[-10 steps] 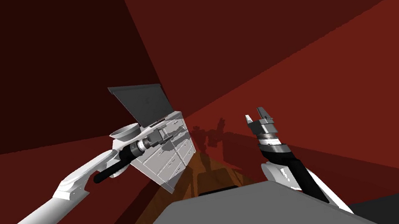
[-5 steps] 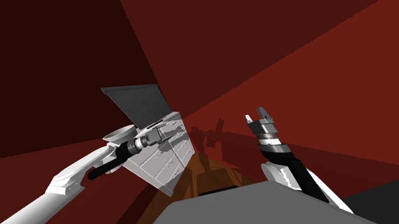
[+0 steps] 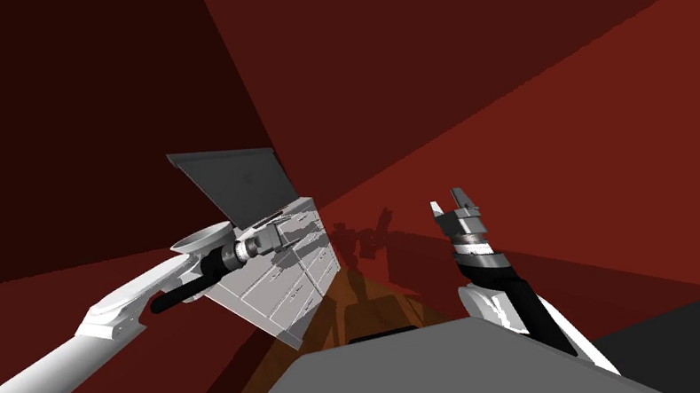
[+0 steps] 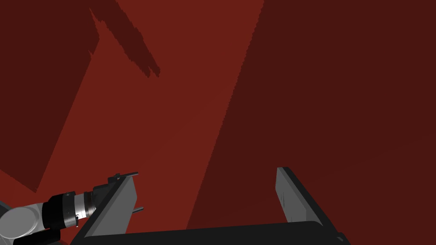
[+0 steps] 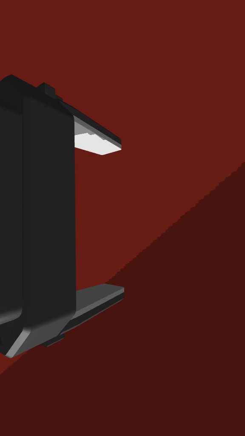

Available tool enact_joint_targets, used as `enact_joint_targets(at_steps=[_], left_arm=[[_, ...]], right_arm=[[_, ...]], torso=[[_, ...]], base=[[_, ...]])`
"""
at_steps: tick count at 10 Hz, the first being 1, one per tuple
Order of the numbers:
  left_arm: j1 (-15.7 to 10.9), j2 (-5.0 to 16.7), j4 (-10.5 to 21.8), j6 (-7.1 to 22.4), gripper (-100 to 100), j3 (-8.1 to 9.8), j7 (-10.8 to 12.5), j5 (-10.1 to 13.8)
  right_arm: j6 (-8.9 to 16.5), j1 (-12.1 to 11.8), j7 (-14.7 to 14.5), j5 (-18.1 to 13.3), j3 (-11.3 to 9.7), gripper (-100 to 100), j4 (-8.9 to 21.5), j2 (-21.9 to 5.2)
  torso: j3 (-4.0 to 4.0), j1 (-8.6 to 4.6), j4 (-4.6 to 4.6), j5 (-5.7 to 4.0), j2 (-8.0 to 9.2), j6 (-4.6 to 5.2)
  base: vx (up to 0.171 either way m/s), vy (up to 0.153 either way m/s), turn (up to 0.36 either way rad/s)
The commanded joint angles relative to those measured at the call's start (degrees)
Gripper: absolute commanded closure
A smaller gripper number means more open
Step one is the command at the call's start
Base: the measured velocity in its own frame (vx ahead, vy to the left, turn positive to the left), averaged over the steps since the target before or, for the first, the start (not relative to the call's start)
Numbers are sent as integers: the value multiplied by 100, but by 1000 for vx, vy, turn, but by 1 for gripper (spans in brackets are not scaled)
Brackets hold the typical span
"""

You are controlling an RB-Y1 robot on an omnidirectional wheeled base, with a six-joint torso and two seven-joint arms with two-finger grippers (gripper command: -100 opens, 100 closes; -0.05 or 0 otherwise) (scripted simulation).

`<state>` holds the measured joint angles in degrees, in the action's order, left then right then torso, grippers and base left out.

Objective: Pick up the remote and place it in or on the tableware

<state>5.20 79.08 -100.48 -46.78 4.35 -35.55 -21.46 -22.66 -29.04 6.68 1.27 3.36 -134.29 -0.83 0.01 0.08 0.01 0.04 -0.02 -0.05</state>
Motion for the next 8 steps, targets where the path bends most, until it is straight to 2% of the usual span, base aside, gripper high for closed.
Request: enact_joint_targets(at_steps=[1, 6, 7, 8], left_arm=[[0, 1, 0, 1, -100, 0, 0, -1], [0, 1, 0, 1, -100, 0, 0, -1], [-25, 209, -3, -87, -100, 34, -218, -66], [-43, 313, -3, -131, -100, 51, -322, -93]], right_arm=[[0, 0, 0, 0, 0, 0, 0, 0], [0, 0, 0, 0, 0, 0, 0, 0], [0, 0, 0, 0, 0, 0, 0, 0], [0, 0, 0, 0, 0, 0, 0, 0]], torso=[[0, 0, 0, 0, 0, 0], [1, -2, 0, -1, 2, 0], [2, -4, 1, -1, 3, 1], [-4, 9, -1, 0, -8, 2]], base=[[0, 0, 0], [1, 1, 4], [33, 34, -87], [36, 75, -105]])
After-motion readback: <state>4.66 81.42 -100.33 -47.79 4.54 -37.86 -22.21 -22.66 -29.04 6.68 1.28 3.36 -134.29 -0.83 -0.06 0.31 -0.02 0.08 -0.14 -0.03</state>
